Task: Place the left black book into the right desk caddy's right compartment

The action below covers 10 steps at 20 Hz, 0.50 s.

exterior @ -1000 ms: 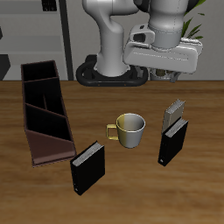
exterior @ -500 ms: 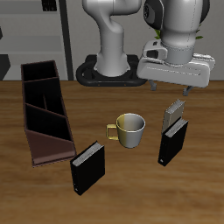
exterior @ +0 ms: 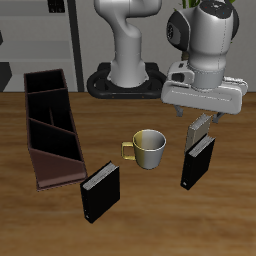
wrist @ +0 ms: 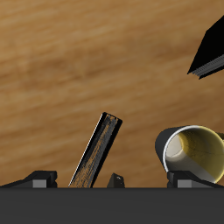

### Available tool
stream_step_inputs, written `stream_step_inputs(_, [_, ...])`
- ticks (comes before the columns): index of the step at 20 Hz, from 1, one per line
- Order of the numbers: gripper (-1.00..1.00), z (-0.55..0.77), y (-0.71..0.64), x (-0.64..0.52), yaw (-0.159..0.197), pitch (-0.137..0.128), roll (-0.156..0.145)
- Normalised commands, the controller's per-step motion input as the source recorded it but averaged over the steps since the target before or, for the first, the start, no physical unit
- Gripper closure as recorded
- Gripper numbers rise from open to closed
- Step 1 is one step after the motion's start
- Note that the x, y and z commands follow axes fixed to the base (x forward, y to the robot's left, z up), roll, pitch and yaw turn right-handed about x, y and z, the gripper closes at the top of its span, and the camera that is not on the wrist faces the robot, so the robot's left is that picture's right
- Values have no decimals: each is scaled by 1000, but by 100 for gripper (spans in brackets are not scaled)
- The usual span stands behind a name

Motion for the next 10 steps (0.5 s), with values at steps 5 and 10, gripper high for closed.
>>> stream_step_inputs(5, [-100,-301,33,110,-53,31,10])
stream_step_inputs(10, [-100,-270,115,10,-24,14,51])
